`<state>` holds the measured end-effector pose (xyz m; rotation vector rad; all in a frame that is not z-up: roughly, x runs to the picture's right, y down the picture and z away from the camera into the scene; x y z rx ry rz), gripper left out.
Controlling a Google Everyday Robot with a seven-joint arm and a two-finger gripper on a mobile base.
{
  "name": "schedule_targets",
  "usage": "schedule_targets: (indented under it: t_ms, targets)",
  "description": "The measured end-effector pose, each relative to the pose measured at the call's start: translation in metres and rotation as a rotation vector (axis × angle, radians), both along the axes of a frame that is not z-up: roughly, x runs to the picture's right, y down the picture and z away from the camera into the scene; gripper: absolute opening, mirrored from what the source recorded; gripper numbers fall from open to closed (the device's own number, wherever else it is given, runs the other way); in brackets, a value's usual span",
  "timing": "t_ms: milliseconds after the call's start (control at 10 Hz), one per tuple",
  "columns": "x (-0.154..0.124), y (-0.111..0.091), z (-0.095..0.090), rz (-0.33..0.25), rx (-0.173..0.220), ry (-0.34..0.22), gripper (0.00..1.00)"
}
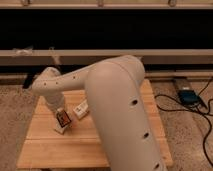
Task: Place the eraser on the white sponge
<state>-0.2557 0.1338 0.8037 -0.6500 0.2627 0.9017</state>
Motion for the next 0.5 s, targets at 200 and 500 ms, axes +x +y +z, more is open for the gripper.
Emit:
schedule_targets:
  t_ms: [200,500]
  targets:
    - [-0.003,0.01,0.001,-0.035,-0.02,-0.001,0.31]
    - [-0.001,0.023,0.009,-0.057,-0.059,0.012,0.6]
